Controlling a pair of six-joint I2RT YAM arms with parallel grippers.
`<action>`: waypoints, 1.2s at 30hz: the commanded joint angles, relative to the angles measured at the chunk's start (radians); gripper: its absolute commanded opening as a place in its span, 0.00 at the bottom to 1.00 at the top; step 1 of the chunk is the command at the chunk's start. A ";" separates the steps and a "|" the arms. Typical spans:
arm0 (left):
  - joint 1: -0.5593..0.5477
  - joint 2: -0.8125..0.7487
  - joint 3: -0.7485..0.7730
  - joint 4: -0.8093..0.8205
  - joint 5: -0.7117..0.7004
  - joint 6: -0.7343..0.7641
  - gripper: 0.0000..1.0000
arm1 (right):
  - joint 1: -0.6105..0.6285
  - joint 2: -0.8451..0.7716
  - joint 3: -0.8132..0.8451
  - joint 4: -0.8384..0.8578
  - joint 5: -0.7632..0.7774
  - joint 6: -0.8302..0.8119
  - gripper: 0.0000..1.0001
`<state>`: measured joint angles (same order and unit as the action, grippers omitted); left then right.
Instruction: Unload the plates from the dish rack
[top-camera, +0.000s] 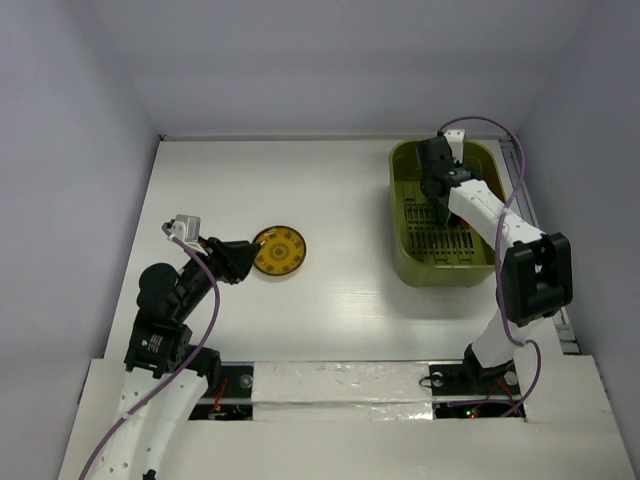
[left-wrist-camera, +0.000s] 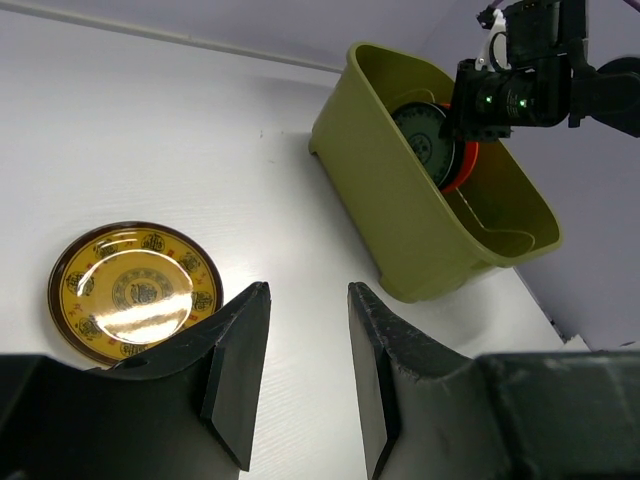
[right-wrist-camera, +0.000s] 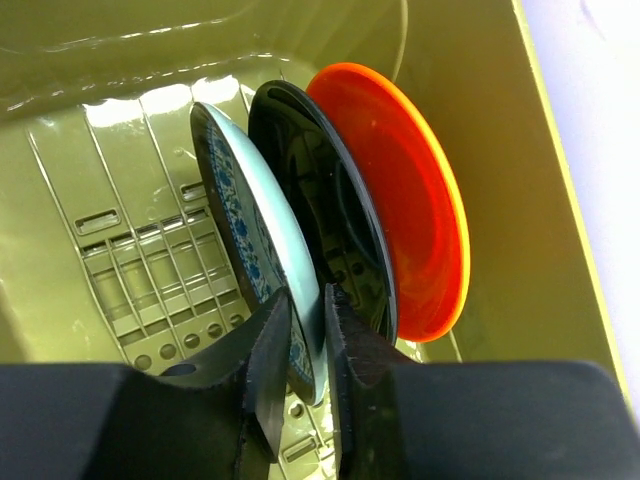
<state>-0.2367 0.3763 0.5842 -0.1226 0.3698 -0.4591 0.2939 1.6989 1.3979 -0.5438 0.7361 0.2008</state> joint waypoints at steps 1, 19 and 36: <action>-0.007 -0.014 0.011 0.044 0.009 -0.004 0.34 | -0.004 -0.005 0.046 0.001 0.022 -0.015 0.24; -0.016 -0.020 0.012 0.046 0.008 -0.004 0.34 | -0.004 -0.038 0.085 -0.053 0.063 -0.050 0.01; -0.016 -0.017 0.009 0.049 0.008 -0.006 0.34 | 0.014 -0.134 0.165 -0.104 0.008 -0.075 0.00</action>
<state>-0.2478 0.3641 0.5842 -0.1234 0.3691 -0.4595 0.2905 1.6310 1.5063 -0.6563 0.7650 0.1303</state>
